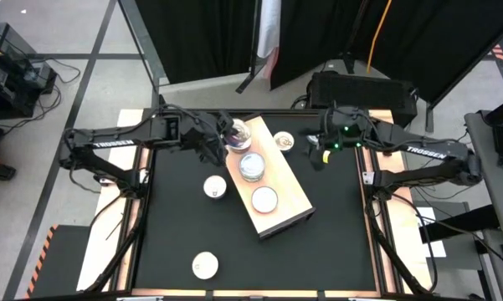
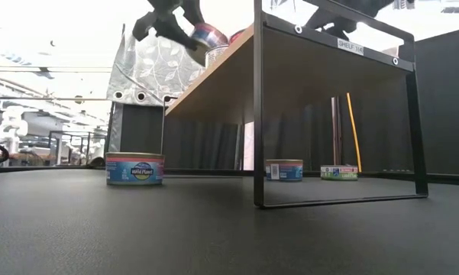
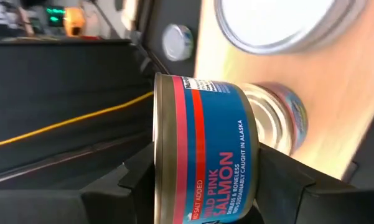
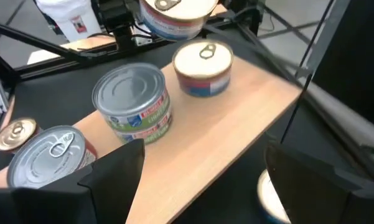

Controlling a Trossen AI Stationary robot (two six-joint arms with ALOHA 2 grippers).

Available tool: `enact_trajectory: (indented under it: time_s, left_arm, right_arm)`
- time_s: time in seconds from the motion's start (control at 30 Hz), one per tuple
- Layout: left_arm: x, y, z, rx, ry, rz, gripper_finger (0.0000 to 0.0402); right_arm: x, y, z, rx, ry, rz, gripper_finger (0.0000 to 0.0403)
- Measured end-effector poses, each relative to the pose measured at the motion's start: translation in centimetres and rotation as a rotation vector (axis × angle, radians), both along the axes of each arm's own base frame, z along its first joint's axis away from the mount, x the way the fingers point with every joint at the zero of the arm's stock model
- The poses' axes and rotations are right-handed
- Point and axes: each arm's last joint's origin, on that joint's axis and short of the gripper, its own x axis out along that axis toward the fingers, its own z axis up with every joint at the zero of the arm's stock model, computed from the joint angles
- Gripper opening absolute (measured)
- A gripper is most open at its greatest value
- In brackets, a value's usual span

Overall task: Stack canned seafood by type on shelf
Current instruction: Stack the blue pink tuna can on top of the blue pink tuna can on the shelf

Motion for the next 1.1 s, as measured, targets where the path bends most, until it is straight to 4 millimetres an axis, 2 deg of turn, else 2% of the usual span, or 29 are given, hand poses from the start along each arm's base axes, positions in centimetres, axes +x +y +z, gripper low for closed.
enact_trajectory:
  time_s: [0.17, 0.57, 0.9, 1.1]
  left_arm:
    - [0.4, 0.4, -0.8, -0.007, 0.046, 0.020, 0.0205]
    - [2.0, 1.3, -2.7, 0.003, 0.110, 0.040, 0.0205]
    - [2.5, 1.4, -2.3, 0.026, 0.045, 0.056, 0.0205]
    - [2.6, 1.4, -2.6, 0.021, 0.067, 0.055, 0.0205]
  right_arm:
    - [-0.2, 0.4, -1.5, 0.037, -0.012, -0.001, 0.0324]
    - [-0.4, 0.5, -1.1, 0.024, -0.054, 0.004, 0.0325]
    - [-0.4, 0.5, -1.1, 0.005, -0.046, 0.014, 0.0325]
    - [-0.5, 0.5, -1.2, 0.008, -0.038, 0.015, 0.0325]
